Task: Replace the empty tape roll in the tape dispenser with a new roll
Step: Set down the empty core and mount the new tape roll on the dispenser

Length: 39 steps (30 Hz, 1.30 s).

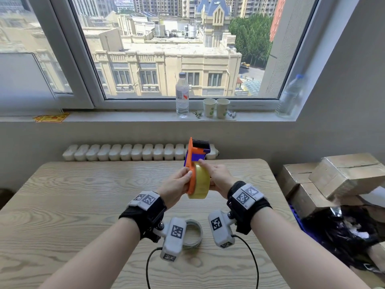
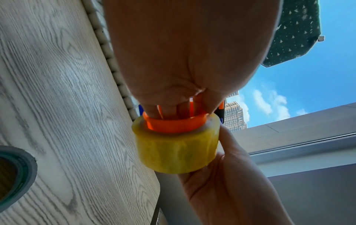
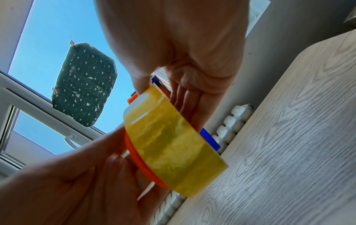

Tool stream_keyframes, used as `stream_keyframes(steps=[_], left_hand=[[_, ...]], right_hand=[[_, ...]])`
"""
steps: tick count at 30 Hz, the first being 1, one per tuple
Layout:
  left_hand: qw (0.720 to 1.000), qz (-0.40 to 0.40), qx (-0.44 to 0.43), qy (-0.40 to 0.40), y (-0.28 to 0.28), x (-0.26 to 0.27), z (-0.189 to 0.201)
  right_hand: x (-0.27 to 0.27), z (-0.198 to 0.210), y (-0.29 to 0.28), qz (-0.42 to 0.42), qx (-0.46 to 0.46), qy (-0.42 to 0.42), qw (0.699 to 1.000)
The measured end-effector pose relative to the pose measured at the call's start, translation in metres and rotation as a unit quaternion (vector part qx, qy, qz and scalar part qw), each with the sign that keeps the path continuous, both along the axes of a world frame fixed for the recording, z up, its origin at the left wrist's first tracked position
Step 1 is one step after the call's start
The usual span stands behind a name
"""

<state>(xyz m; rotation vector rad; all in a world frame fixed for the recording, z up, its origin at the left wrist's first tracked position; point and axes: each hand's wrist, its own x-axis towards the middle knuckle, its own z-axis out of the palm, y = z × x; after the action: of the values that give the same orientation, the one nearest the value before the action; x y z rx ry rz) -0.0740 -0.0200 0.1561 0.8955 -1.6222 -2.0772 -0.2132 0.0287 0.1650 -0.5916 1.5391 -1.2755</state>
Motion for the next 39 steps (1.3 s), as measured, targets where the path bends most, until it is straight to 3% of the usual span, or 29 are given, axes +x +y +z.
stream_keyframes(steps=[8,15,22,30,36,39], left_hand=[[1.0,0.013,-0.016,0.008,-0.001,0.001,-0.001],[0.998,-0.004,-0.06,0.001,0.006,-0.003,-0.004],[0.999,0.042,-0.023,0.012,0.001,-0.001,0.0],[0.999,0.015,-0.03,-0.008,0.004,-0.003,0.0],[0.999,0.033,-0.009,0.013,0.003,-0.003,0.002],[0.999,0.035,-0.013,0.012,0.002,-0.004,0.001]], right_hand=[[-0.002,0.003,0.011,0.108,-0.044,-0.029,0.993],[0.001,0.0,0.003,0.009,0.003,0.012,1.0],[-0.008,0.003,0.015,0.143,-0.079,-0.049,0.985],[-0.005,-0.001,0.007,0.062,-0.029,0.005,0.998],[-0.01,-0.001,0.014,0.142,-0.069,-0.031,0.987],[-0.008,-0.001,0.014,0.119,-0.066,-0.011,0.991]])
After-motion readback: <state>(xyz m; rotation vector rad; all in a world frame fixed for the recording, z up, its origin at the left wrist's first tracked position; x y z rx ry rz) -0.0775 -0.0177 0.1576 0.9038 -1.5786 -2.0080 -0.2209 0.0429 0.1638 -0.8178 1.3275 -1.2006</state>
